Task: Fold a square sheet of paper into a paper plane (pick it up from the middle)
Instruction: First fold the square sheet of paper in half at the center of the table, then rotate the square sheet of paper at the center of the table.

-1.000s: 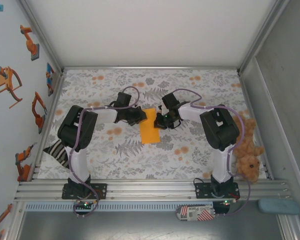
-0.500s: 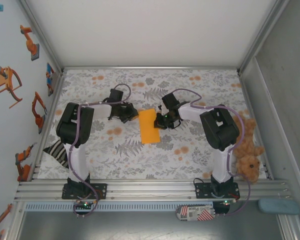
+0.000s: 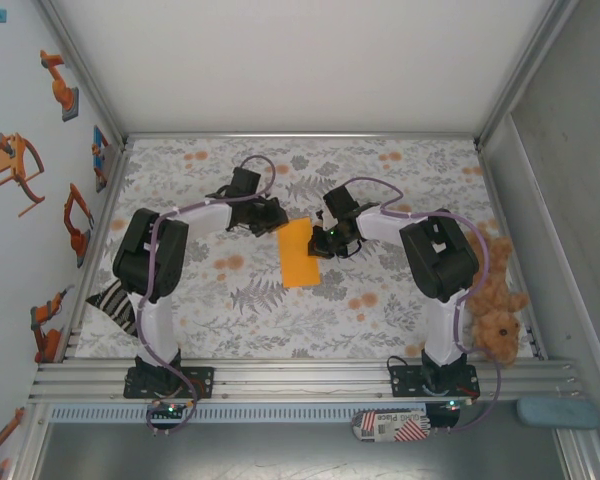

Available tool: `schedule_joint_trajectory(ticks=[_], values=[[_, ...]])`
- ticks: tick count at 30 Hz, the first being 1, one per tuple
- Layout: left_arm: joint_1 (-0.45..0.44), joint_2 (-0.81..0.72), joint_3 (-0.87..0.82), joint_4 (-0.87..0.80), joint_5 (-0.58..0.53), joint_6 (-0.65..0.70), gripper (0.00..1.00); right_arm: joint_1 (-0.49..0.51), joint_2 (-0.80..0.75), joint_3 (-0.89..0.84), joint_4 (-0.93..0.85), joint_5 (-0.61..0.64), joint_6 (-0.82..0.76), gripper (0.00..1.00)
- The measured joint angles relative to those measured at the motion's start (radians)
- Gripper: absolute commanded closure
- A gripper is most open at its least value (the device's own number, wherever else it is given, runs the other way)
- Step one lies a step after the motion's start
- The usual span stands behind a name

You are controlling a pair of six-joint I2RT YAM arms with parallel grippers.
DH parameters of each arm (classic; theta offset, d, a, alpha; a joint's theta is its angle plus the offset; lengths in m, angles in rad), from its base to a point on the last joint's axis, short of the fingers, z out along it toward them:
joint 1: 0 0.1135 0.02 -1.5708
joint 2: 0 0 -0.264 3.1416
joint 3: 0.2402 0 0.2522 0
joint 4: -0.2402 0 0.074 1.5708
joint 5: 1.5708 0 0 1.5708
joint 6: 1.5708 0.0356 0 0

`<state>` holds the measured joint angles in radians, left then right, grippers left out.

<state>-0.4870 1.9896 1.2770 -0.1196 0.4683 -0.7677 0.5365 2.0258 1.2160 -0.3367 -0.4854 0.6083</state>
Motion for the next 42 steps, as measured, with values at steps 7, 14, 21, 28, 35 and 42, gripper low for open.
schedule_joint_trajectory(ticks=[7,14,21,28,35,42], values=[[0.003,0.095,0.041,-0.002,-0.005,0.000,0.93,0.000,0.000,0.000,0.000,0.000,0.000,1.00],[0.071,0.121,0.066,-0.046,-0.009,0.041,0.93,0.000,0.000,0.000,0.000,0.001,-0.001,1.00],[0.129,0.150,0.144,-0.128,-0.042,0.115,0.93,0.003,0.000,0.011,-0.018,0.011,-0.012,1.00],[0.150,0.000,0.043,-0.143,-0.075,0.126,0.92,0.013,0.012,0.093,-0.112,0.038,-0.124,1.00],[0.112,-0.111,-0.058,-0.058,-0.014,0.080,0.92,0.006,0.036,0.184,-0.223,0.088,-0.288,0.98],[0.038,-0.111,-0.096,-0.021,0.029,0.047,0.92,-0.003,-0.035,0.220,-0.250,0.084,-0.290,0.89]])
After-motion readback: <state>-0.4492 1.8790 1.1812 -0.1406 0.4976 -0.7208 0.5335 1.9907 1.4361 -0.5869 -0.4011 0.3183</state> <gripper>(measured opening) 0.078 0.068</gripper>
